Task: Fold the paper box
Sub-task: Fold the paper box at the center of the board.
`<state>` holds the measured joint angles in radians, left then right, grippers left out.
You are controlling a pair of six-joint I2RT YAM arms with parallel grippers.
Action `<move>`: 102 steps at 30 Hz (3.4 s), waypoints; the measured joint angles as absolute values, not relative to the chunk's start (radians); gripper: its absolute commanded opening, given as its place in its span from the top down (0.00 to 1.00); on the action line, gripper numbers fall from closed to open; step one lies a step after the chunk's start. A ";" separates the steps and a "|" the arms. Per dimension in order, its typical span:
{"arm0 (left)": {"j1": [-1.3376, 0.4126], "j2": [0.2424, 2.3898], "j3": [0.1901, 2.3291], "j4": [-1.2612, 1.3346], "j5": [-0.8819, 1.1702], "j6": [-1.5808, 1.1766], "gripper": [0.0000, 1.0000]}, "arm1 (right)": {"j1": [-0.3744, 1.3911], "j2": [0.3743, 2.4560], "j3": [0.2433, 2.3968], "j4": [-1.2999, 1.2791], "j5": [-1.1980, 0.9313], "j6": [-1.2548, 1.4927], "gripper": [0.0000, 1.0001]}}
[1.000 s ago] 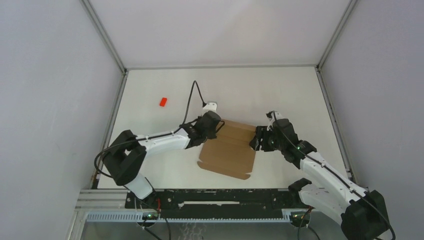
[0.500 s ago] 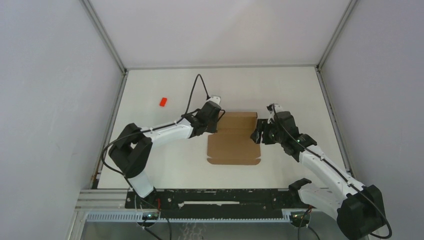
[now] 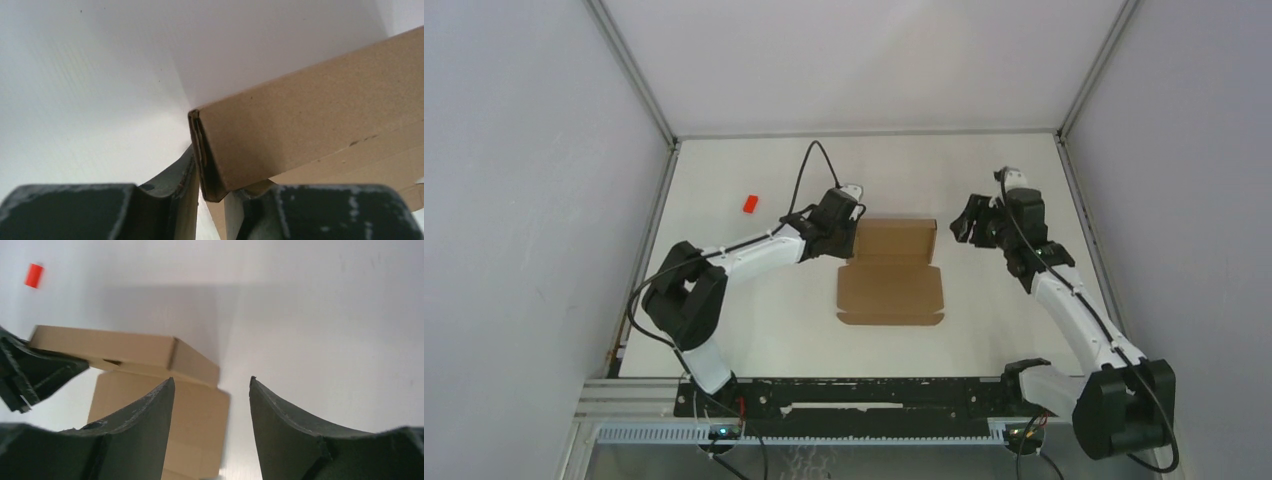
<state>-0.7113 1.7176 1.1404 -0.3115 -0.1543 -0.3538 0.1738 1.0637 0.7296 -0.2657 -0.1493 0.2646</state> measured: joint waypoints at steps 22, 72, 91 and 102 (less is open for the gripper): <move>-0.595 1.936 1.542 -0.628 0.114 -0.225 0.73 | 0.221 1.550 1.100 -0.229 -0.223 0.160 0.38; -0.580 1.992 1.601 -0.591 0.161 -0.210 0.68 | 0.384 1.348 0.886 -0.082 0.052 0.106 0.51; -0.579 2.094 1.824 -0.708 0.187 -0.209 0.68 | 0.359 1.553 0.962 -0.028 0.064 0.107 0.52; -0.571 2.148 1.900 -0.762 0.215 -0.208 0.67 | 0.337 1.702 1.044 -0.133 -0.007 0.110 0.51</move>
<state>-0.5709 2.1475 1.9003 -0.7620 0.2150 -0.2081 0.3367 1.7020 1.0435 -0.1329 -0.0074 0.1104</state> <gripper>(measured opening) 0.322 0.479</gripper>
